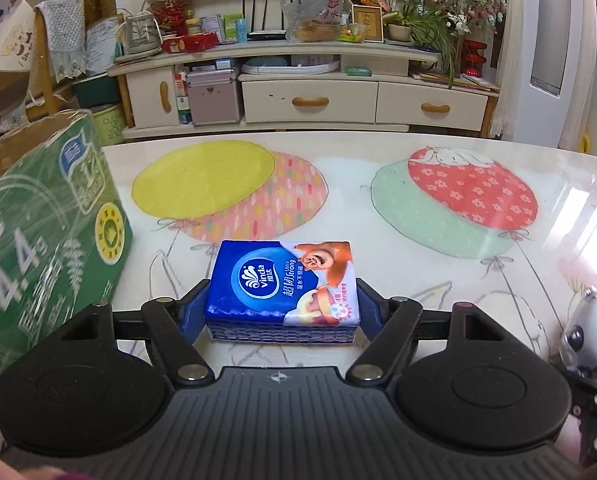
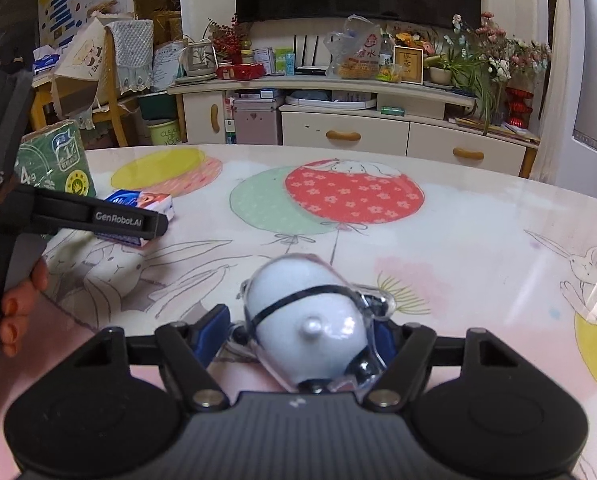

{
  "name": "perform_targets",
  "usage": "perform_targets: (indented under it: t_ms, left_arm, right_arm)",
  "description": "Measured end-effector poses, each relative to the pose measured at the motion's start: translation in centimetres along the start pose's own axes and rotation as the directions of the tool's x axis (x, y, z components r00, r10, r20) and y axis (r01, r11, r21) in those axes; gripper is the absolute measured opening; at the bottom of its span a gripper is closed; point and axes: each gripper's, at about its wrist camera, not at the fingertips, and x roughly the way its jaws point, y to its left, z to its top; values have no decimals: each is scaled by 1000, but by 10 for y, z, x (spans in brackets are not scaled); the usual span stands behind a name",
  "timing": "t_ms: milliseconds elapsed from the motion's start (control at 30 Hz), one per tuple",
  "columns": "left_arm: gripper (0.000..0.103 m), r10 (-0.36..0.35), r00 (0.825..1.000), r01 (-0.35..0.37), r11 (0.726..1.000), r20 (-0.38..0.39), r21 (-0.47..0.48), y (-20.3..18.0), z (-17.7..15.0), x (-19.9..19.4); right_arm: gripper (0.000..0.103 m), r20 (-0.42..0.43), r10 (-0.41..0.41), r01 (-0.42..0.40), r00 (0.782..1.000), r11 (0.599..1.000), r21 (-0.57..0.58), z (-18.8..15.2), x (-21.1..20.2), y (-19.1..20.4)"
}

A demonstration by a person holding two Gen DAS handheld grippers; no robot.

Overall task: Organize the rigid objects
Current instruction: 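Grasp the blue tissue pack with the left gripper while the right gripper holds the white toy, then carry the tissue pack and white toy toward the cardboard box with both grippers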

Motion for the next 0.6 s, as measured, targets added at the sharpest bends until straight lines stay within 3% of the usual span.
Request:
perform_targets:
  t_ms: [300,600]
  left_arm:
    - [90,31,1000,-31,999,-6,-8,-4,-14,-19]
    - [90,6,1000,-6,1000,-2,7,-15,-33,-39]
  right_arm:
    - [71,17,-19,19,1000,1000,14,-8,-9,2]
    - [71,43,-84,80,996,993,83,-22,-32,-3]
